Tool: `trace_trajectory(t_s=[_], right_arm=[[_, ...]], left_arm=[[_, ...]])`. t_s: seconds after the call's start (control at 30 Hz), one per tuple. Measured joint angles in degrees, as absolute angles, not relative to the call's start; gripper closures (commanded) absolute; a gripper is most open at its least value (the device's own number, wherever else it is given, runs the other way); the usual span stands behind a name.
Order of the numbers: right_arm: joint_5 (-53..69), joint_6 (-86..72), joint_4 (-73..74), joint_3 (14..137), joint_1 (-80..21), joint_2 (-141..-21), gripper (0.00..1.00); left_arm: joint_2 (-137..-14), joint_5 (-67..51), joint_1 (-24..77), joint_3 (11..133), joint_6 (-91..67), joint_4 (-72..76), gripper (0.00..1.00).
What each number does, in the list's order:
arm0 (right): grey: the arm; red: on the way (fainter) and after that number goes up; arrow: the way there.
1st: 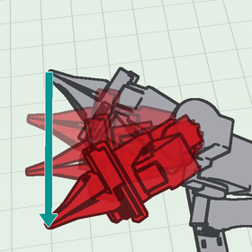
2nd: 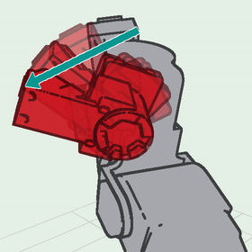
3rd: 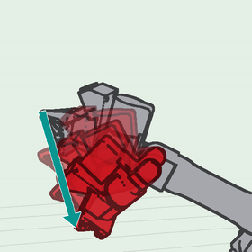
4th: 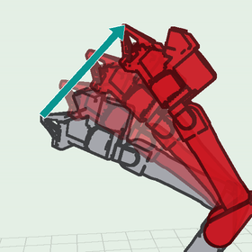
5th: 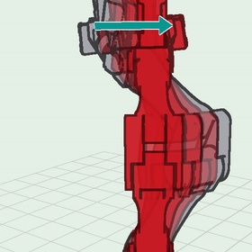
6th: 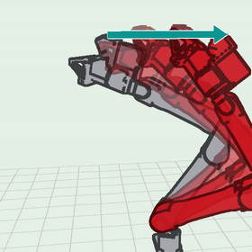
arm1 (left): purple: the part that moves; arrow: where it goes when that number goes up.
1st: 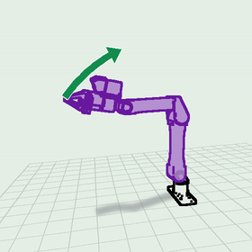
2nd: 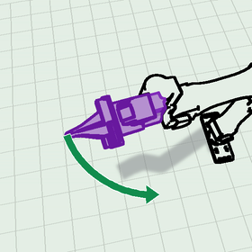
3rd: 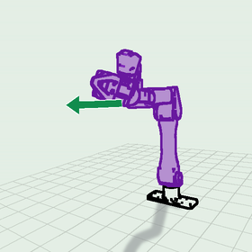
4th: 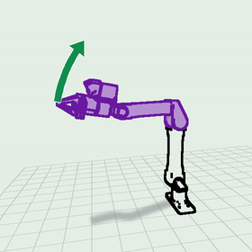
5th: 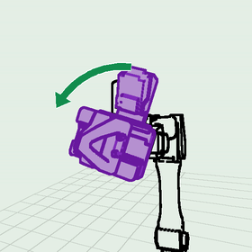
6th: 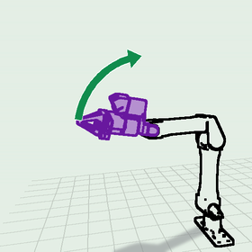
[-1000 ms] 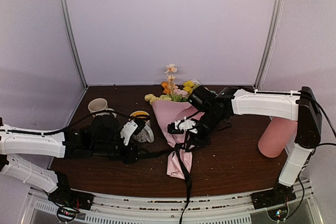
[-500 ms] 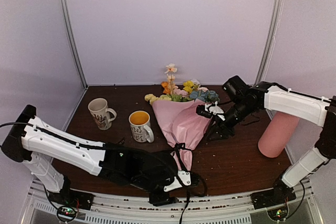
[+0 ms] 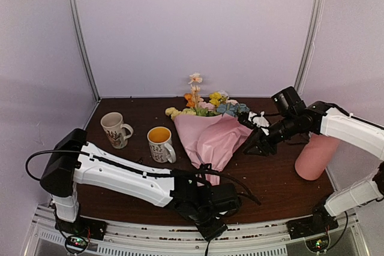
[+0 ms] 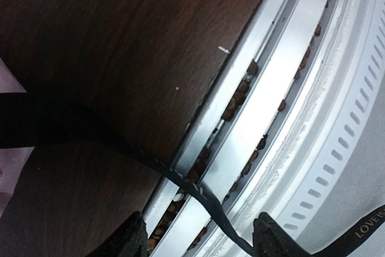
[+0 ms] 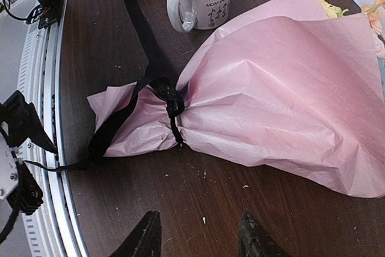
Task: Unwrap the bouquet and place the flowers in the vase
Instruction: Untie the half-tied ribbon from the folded wrapping paper.
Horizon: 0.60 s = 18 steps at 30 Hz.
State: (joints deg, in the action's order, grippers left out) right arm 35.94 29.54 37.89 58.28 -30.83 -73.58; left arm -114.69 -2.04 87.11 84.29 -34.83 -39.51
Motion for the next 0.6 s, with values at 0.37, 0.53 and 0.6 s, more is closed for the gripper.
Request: trace_trajectory(t_s=[0.37,0.53,0.6], right_arm=[[35.9,28.9,35.9,56.7,-30.0,-70.5,0.57],[35.9,29.1,35.9,56.6,-29.4,-69.7,0.59],[35.9,29.9,36.0,56.6,-29.4,-69.8,0.6]], left_arm=[[-120.5,-3.5,87.1,90.1,-38.7,-46.1,1.0],[-115.8,2.9,86.3,90.7,-35.7,-52.5,1.0],[-111.5,6.9,84.6,91.2,-33.7,-56.0,1.0]])
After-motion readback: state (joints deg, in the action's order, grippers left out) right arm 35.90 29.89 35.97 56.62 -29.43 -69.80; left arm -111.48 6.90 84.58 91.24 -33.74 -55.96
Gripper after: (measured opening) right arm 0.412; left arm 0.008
